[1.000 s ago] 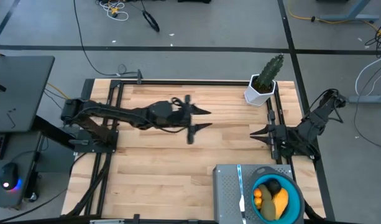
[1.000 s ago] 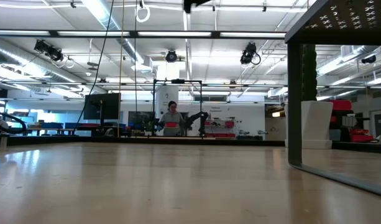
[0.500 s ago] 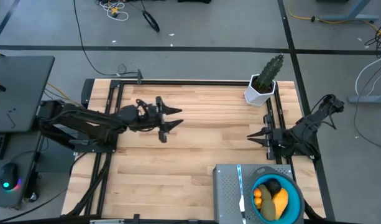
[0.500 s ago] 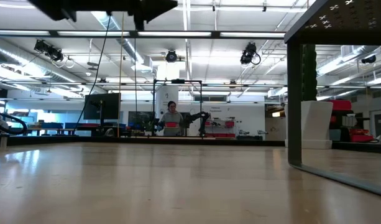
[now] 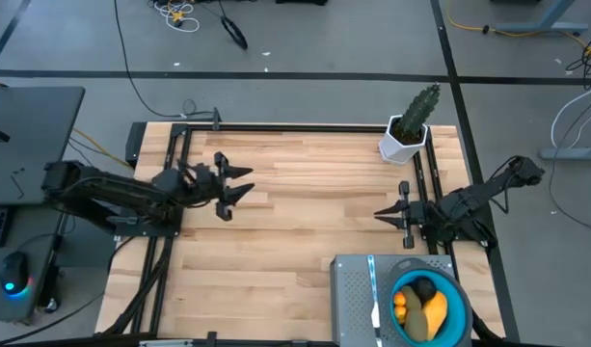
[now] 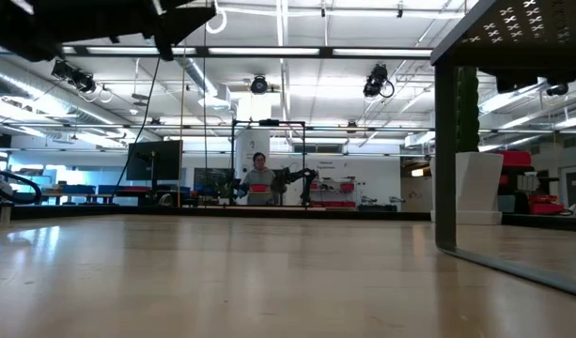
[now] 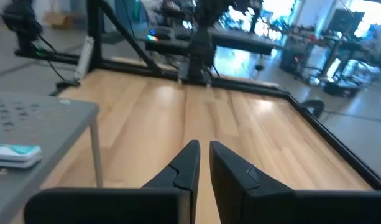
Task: Pick & Place Fruit
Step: Return To Home Position
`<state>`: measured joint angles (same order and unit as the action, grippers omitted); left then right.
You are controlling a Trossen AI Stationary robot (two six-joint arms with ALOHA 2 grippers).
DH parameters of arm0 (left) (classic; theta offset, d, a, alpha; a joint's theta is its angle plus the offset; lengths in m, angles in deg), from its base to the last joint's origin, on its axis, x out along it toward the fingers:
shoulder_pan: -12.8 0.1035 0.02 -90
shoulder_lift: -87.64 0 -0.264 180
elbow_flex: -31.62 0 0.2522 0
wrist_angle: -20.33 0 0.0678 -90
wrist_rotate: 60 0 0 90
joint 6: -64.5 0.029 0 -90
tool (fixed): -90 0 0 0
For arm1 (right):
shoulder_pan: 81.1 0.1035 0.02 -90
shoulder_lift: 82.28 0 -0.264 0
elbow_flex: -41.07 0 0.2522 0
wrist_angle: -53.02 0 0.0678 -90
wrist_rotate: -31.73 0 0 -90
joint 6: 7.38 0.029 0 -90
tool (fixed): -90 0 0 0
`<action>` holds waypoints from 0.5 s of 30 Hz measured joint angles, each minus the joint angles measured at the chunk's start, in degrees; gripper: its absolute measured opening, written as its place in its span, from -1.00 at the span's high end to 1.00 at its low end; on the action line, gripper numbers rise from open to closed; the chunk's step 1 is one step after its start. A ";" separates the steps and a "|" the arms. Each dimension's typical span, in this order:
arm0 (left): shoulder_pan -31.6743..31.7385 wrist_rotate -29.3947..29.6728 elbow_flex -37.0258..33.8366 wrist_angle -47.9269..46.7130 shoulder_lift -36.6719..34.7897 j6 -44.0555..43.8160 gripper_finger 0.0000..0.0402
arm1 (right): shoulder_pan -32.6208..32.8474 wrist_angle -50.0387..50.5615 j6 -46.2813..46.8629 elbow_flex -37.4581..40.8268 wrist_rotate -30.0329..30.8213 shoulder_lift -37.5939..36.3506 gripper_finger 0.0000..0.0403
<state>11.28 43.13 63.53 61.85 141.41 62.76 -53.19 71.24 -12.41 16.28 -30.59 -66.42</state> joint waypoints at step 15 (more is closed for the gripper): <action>-0.02 3.80 -11.35 1.24 -15.19 0.72 -0.04 | -9.42 -17.40 -1.15 10.49 -12.79 0.04 0.76</action>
<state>11.25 46.93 52.18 63.09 126.22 63.48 -62.61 53.84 -13.56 26.77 -43.38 -66.38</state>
